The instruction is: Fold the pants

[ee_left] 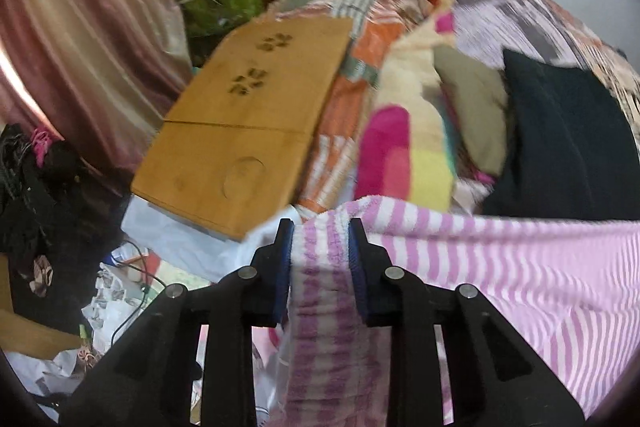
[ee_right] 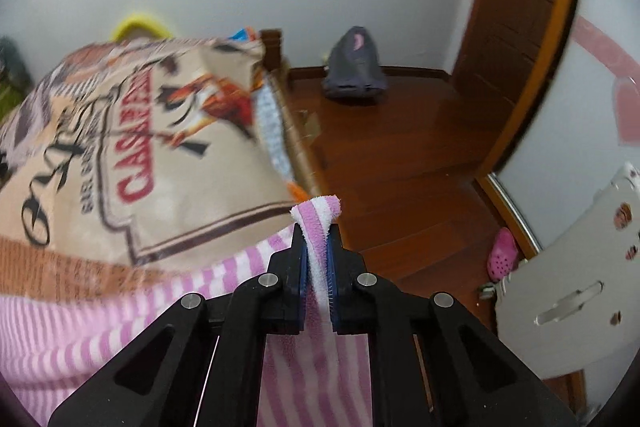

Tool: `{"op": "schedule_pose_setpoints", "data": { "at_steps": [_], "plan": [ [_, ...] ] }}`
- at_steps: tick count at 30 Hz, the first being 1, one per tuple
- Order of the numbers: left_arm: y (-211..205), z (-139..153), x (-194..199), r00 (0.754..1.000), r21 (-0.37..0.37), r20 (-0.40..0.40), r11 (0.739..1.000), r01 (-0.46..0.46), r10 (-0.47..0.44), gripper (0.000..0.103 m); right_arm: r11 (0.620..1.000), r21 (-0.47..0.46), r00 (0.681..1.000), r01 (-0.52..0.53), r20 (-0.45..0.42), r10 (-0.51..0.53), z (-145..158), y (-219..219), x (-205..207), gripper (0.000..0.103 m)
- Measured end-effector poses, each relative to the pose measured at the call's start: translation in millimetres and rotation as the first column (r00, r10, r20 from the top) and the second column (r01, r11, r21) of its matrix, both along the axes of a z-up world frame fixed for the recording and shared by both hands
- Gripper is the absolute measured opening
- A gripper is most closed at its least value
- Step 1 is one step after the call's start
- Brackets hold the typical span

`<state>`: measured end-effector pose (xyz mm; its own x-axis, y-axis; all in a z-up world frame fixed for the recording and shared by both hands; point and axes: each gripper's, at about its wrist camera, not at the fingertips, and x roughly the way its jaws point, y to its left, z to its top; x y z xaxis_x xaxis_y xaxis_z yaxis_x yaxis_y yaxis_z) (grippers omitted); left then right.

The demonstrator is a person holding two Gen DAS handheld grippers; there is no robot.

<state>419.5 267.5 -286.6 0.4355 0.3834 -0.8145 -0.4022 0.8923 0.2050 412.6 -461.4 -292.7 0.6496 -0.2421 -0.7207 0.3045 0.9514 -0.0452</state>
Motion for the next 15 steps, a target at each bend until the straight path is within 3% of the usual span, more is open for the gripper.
{"op": "schedule_pose_setpoints", "data": {
  "at_steps": [11, 12, 13, 15],
  "plan": [
    [0.2, -3.5, 40.7, 0.999, -0.019, 0.019, 0.999, -0.030, 0.030, 0.025, 0.997, -0.065, 0.999, 0.032, 0.023, -0.031, 10.2, -0.3, 12.2, 0.007],
    [0.6, -5.9, 43.4, 0.999, -0.012, 0.012, 0.999, -0.035, 0.036, 0.011, 0.997, -0.068, 1.000, 0.029, 0.011, -0.028, 6.2, 0.3, 13.4, 0.007],
    [1.7, -11.2, 48.4, 0.999, 0.008, -0.010, 0.999, -0.040, 0.040, 0.006, 0.997, -0.066, 1.000, 0.025, -0.004, -0.026, 1.1, 0.7, 14.7, 0.007],
    [4.2, -20.5, 53.2, 0.998, 0.010, -0.047, 0.999, -0.039, 0.039, 0.005, 0.998, -0.057, 1.000, 0.020, -0.022, -0.022, -5.8, 0.4, 13.1, 0.007]
  ]
}}
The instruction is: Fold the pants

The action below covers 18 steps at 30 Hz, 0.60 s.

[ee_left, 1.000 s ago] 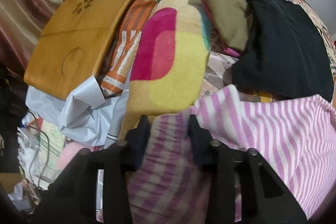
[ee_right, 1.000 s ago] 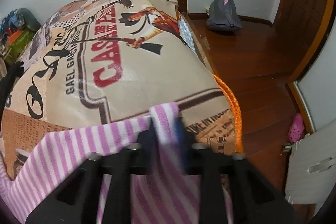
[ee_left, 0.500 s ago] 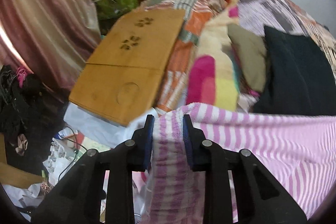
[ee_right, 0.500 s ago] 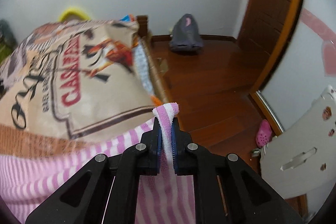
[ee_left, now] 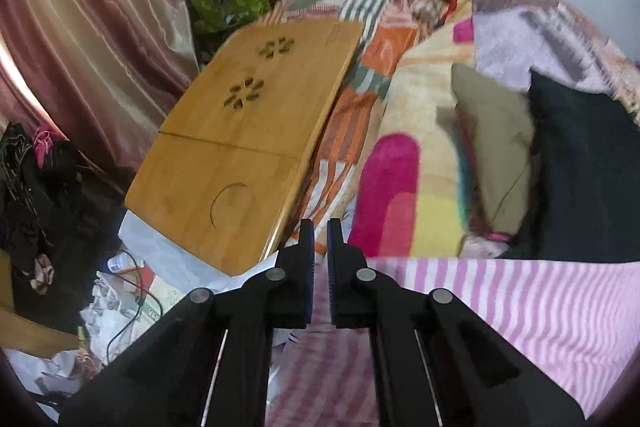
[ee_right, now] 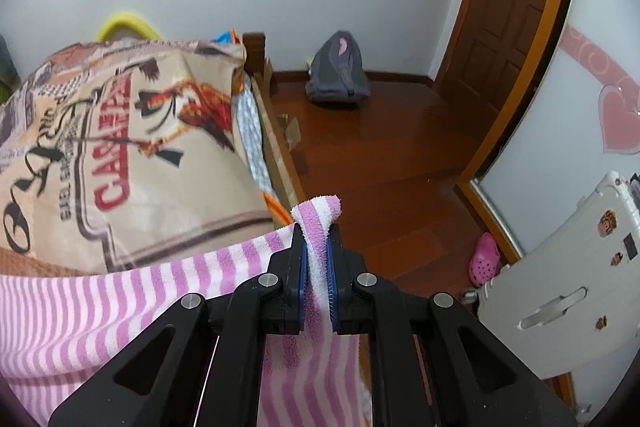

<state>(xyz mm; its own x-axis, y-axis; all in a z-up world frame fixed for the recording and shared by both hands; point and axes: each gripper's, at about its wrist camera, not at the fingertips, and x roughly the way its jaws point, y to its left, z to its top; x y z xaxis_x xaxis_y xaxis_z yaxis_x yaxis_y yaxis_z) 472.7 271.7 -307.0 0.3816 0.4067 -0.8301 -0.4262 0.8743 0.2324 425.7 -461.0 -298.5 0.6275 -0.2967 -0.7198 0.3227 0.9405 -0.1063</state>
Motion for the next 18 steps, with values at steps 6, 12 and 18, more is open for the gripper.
{"op": "schedule_pose_setpoints", "data": {
  "at_steps": [6, 12, 18],
  "plan": [
    [1.0, -16.2, -2.5, 0.998, -0.109, -0.046, 0.993, 0.039, -0.044, 0.008, 0.999, 0.020, 0.999, -0.034, 0.004, 0.034, 2.5, -0.3, -11.7, 0.007],
    [5.7, -19.6, 1.0, 0.996, -0.168, -0.064, 0.984, 0.058, -0.069, 0.056, 0.996, 0.078, 0.999, -0.035, 0.021, 0.034, 9.2, -5.3, -18.0, 0.008],
    [19.4, -52.8, 6.3, 0.989, -0.229, -0.139, 0.973, 0.027, -0.060, 0.064, 0.997, 0.075, 0.999, -0.032, -0.009, 0.033, 2.3, -3.2, -20.1, 0.008]
  ]
}}
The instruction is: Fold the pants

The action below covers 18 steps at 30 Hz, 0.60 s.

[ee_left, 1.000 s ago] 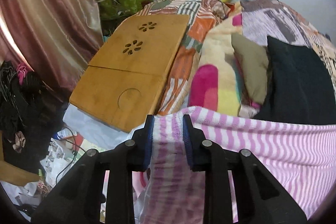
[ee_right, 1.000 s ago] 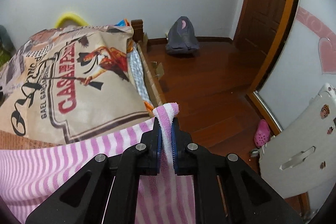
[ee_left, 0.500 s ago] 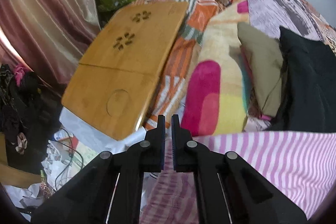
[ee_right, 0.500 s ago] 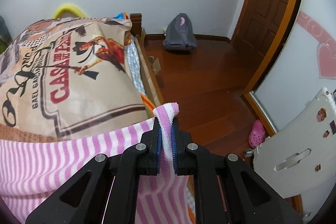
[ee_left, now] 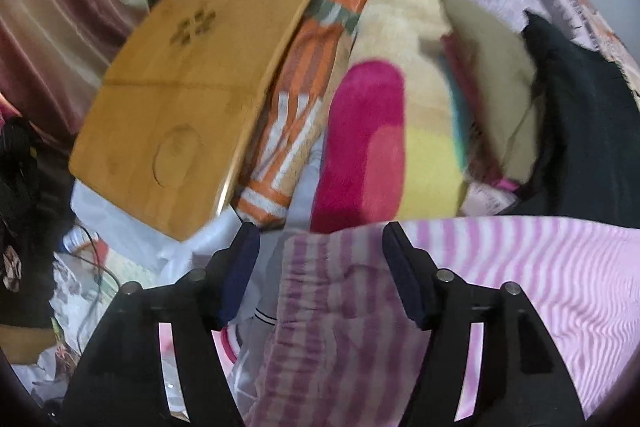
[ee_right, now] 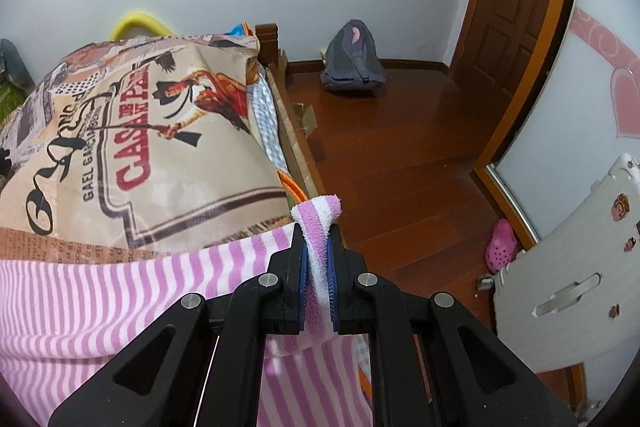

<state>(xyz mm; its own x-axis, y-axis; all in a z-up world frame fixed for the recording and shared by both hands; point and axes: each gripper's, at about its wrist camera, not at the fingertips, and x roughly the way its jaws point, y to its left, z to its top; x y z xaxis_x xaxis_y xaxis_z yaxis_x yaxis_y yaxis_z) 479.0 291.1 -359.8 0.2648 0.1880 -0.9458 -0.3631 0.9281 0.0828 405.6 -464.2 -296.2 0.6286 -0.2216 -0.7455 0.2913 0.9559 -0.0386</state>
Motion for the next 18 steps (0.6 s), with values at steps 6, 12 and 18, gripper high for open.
{"op": "schedule_pose_setpoints", "data": {
  "at_steps": [6, 12, 18],
  "plan": [
    [8.0, -32.7, 7.1, 0.999, -0.095, -0.037, 0.995, -0.022, 0.018, 0.063, 1.000, 0.008, 1.000, -0.010, -0.021, 0.011, -4.4, 4.0, 0.0, 0.008],
    [-16.1, -15.7, 2.7, 0.998, 0.049, 0.028, 0.997, 0.062, -0.064, 0.030, 1.000, -0.009, 1.000, -0.008, -0.009, 0.008, -0.8, 10.4, -0.3, 0.008],
    [-17.0, 25.5, -9.5, 0.991, 0.122, 0.125, 0.992, 0.026, -0.042, 0.021, 0.999, -0.024, 0.998, 0.038, 0.057, -0.036, 24.0, 5.0, -9.3, 0.007]
  ]
}}
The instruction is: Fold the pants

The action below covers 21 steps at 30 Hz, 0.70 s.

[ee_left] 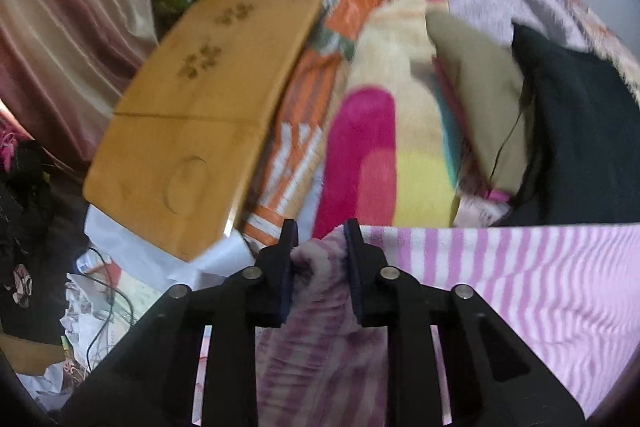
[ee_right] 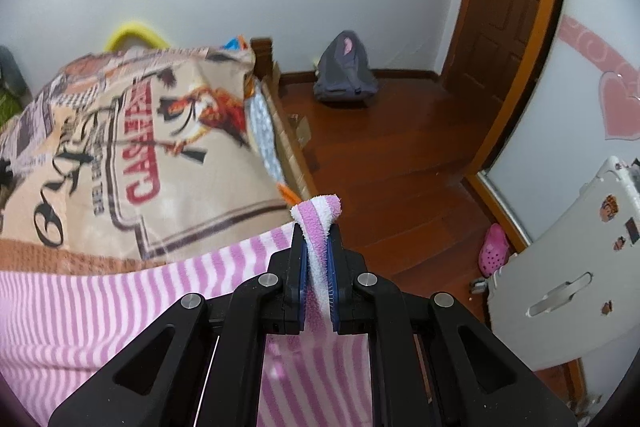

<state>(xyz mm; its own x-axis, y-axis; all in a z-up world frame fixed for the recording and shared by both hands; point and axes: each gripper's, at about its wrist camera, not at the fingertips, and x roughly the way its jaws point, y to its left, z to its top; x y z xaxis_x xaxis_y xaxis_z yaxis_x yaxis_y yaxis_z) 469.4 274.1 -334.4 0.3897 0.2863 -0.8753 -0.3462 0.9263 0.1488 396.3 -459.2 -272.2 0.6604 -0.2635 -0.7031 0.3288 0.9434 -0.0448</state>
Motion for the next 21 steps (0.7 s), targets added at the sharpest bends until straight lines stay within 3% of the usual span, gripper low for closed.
{"op": "schedule_pose_setpoints", "data": {
  "at_steps": [10, 21],
  "plan": [
    [6.6, 80.0, -32.1, 0.985, -0.027, 0.170, 1.000, -0.013, 0.017, 0.021, 0.999, 0.041, 0.990, 0.021, 0.137, -0.027, 46.6, -4.2, -27.3, 0.007],
    [-5.4, 132.7, -123.4, 0.963, -0.008, 0.265, 0.999, 0.049, -0.046, 0.020, 0.992, 0.122, 0.973, -0.004, 0.230, -0.025, 89.4, -6.0, -100.2, 0.007]
  ]
}}
